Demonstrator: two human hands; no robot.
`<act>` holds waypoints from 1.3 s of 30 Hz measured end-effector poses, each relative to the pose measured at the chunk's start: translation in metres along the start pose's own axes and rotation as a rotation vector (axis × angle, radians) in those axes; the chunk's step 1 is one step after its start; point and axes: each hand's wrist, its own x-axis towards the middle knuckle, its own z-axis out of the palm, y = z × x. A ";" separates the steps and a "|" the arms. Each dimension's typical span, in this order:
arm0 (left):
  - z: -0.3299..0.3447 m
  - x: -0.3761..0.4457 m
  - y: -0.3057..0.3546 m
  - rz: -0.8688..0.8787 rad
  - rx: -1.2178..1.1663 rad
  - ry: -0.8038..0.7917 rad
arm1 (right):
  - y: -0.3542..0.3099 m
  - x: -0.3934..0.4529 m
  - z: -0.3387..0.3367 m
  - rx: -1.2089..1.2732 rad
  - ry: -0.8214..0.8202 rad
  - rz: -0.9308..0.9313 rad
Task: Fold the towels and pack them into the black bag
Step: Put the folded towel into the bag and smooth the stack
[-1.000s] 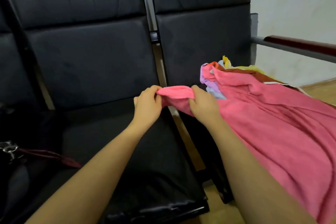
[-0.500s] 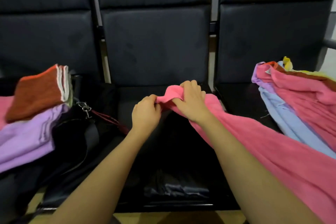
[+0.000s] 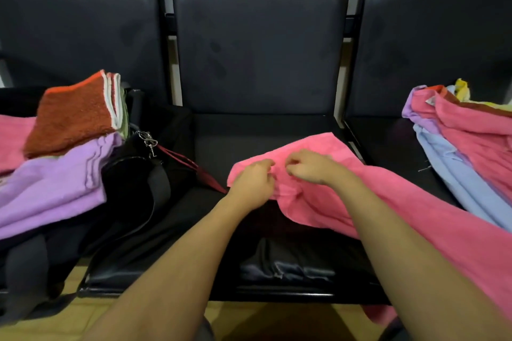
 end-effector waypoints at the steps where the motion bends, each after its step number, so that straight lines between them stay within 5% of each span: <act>1: 0.006 0.000 0.004 0.027 0.012 -0.023 | 0.007 -0.004 0.001 -0.156 0.009 0.013; 4: 0.024 -0.001 0.011 0.098 0.138 -0.101 | 0.034 -0.012 0.005 -0.476 -0.058 0.033; 8: 0.043 0.000 0.017 0.056 0.384 -0.207 | 0.059 -0.017 0.013 -0.476 -0.171 0.112; 15: 0.050 0.020 -0.007 -0.039 0.511 -0.287 | 0.050 0.009 0.040 -0.412 -0.104 0.117; 26: 0.023 0.041 -0.060 -0.135 0.526 0.056 | 0.008 0.062 0.057 0.110 0.026 0.108; 30: 0.022 0.035 -0.036 0.138 0.470 0.258 | 0.003 0.049 0.051 0.073 0.266 0.088; 34: 0.016 0.022 -0.019 0.327 0.549 -0.014 | 0.007 0.032 0.038 -0.116 0.455 0.121; 39: 0.014 0.007 -0.012 0.437 0.612 -0.188 | 0.020 0.012 0.031 -0.368 0.464 0.352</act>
